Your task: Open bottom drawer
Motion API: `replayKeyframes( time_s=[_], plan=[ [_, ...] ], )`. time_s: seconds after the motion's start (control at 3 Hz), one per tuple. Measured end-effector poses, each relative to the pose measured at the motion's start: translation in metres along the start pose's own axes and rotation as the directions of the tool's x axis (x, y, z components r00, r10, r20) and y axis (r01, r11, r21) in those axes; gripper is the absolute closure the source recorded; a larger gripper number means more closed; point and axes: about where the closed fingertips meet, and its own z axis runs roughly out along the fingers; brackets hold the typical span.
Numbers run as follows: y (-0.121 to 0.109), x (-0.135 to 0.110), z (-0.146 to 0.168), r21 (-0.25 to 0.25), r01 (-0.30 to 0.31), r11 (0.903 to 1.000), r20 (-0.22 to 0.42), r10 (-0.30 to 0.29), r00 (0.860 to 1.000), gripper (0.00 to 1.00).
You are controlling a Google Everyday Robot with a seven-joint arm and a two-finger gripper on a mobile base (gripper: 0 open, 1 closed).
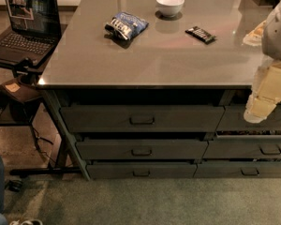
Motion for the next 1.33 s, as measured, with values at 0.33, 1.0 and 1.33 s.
replayKeyframes(
  time_s=[0.33, 1.0, 1.33],
  plan=[
    [0.0, 0.0, 0.0, 0.0, 0.0, 1.0, 0.0, 0.0, 1.0, 0.0],
    [0.031, 0.002, 0.082, -0.08, -0.04, 0.996, 0.076, 0.046, 0.996, 0.0],
    [0.067, 0.011, 0.181, -0.195, -0.111, 0.9745, 0.134, 0.138, 0.981, 0.0]
  ],
)
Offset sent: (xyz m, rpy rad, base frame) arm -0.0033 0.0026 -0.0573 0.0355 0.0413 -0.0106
